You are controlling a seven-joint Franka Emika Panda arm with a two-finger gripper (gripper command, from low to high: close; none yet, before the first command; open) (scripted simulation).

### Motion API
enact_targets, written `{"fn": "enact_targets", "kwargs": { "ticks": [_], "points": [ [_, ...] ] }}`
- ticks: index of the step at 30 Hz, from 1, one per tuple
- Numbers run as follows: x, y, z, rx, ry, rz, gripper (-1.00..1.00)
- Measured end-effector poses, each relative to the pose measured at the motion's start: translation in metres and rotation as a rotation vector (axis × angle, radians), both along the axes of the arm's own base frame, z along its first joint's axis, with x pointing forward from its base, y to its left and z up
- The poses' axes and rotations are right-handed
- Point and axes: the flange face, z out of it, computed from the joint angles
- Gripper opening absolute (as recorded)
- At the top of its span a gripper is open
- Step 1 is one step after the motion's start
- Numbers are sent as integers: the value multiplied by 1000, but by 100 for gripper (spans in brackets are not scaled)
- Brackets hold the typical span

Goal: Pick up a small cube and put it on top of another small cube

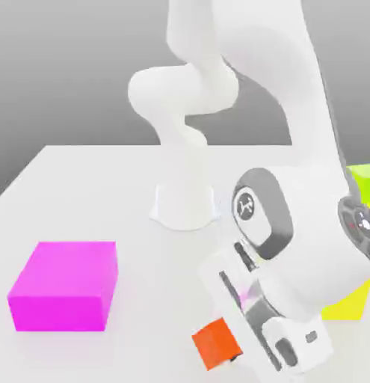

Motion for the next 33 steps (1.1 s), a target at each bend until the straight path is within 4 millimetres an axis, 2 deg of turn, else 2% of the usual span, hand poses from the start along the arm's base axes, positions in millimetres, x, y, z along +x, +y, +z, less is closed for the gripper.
{"fn": "enact_targets", "kwargs": {
  "ticks": [5,6,14,17,23,27,33],
  "points": [
    [-13,68,20,-70,19,385,-100],
    [-12,75,20,-75,24,443,-100],
    [15,96,11,-9,28,775,-100],
    [29,98,17,27,1,868,-100],
    [24,78,2,129,19,899,-100],
    [25,61,11,203,-15,889,-100],
    [-17,40,12,336,17,782,-100]
  ]
}}
